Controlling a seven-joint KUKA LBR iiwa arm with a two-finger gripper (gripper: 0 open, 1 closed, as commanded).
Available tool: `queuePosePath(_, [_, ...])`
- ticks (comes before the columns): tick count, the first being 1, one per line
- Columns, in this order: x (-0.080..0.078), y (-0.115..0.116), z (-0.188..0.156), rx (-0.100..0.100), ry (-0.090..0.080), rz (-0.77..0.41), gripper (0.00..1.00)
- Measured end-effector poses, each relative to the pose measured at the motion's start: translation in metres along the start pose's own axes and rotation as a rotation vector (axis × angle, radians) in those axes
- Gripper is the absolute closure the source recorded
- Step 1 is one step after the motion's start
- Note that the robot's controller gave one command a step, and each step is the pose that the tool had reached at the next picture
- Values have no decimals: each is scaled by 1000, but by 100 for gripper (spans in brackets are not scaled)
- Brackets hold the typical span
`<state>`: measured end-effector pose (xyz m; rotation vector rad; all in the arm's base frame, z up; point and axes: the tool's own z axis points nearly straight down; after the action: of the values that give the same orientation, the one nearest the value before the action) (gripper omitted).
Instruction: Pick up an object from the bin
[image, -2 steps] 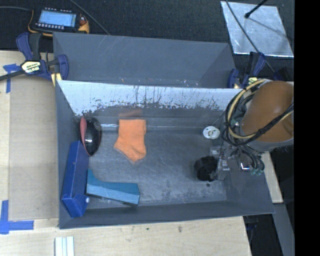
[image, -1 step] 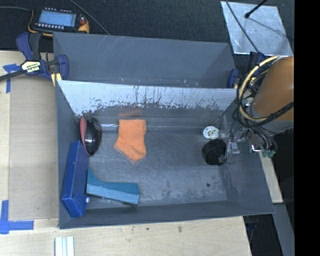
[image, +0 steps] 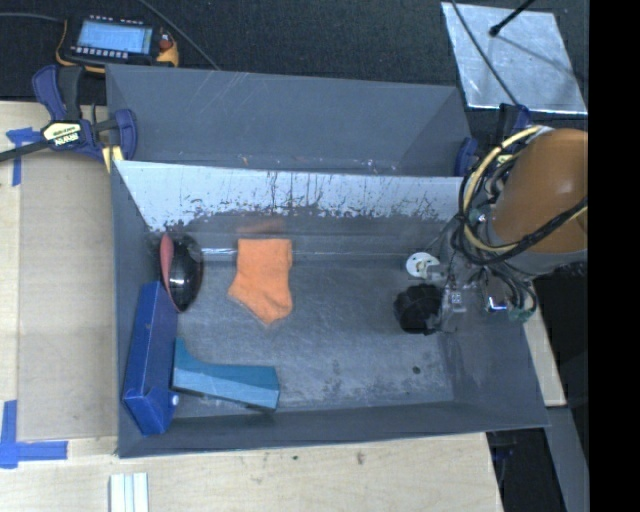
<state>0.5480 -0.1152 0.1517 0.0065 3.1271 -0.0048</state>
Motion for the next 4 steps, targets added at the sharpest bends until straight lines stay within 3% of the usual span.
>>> queuePosePath(1, [14, 6, 29, -4, 20, -8, 100])
queuePosePath(2, [-5, 15, 46, -2, 8, -22, 100])
queuePosePath(3, [-11, 12, 70, 3, 1, -4, 100])
queuePosePath(4, [-5, 12, 52, 0, 4, 0, 100])
